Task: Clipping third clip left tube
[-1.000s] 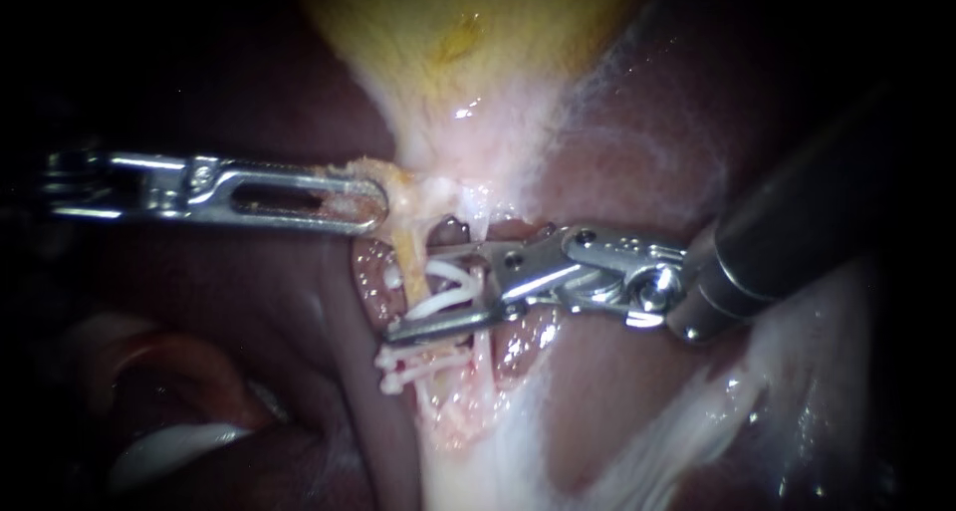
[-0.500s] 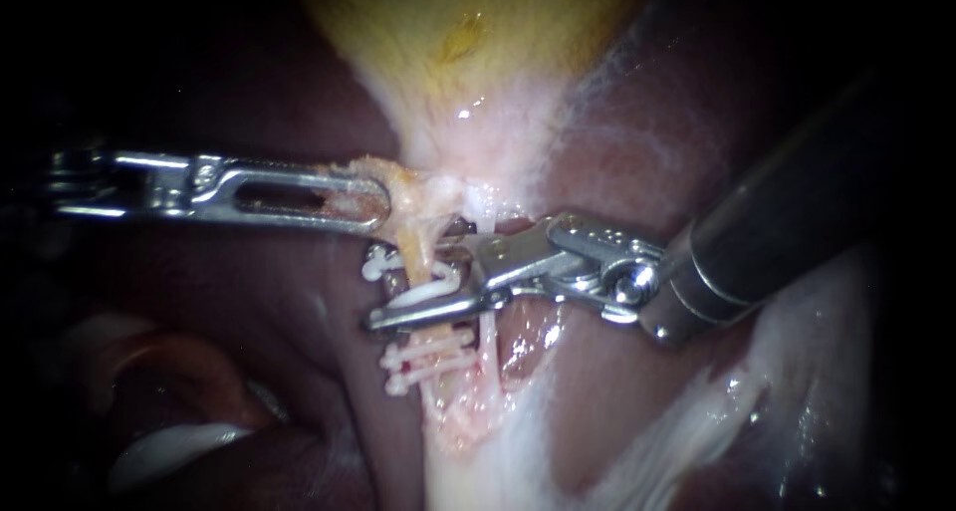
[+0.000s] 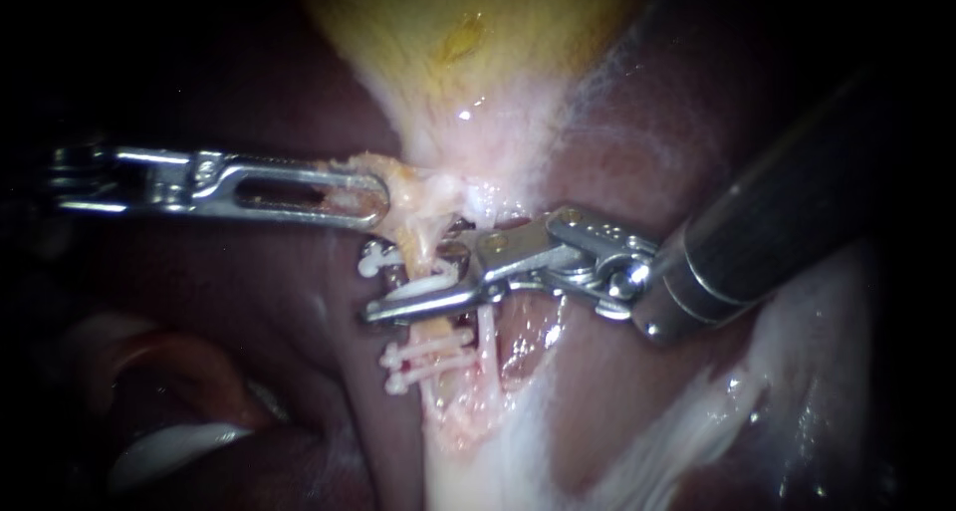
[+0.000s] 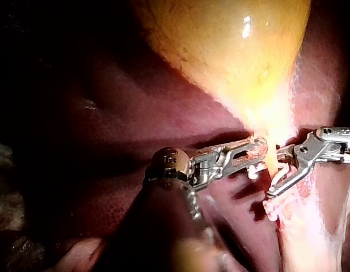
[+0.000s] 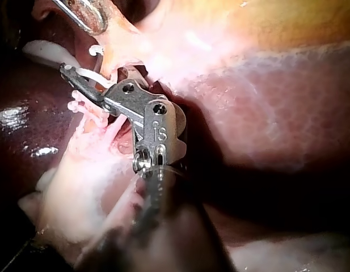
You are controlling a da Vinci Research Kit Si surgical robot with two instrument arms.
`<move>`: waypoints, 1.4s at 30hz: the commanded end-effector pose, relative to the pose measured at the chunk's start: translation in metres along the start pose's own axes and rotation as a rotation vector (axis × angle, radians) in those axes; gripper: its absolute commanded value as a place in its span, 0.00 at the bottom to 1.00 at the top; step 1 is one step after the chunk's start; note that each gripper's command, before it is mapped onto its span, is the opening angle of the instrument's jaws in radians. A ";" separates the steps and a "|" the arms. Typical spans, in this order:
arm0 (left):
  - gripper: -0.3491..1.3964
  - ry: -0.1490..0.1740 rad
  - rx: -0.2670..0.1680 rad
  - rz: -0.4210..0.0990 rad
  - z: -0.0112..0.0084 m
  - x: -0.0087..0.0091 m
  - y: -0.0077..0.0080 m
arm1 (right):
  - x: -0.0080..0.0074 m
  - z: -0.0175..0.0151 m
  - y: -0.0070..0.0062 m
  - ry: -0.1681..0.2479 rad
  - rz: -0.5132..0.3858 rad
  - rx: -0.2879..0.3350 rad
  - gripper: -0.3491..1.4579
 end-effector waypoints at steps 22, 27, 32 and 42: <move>0.00 0.000 0.001 0.001 0.0001 0.0001 0.0004 | -0.0002 -0.0007 -0.0001 -0.002 0.016 0.005 0.26; 0.00 0.000 0.000 0.001 0.0001 0.0001 0.0004 | -0.0002 -0.0006 -0.0001 -0.002 0.016 0.005 0.22; 0.00 0.000 0.000 0.002 0.0001 0.0001 0.0004 | -0.0002 -0.0007 -0.0001 -0.001 0.022 0.002 0.16; 0.00 0.000 0.000 0.002 0.0001 0.0001 0.0004 | -0.0002 -0.0012 -0.0002 -0.009 0.070 -0.001 0.00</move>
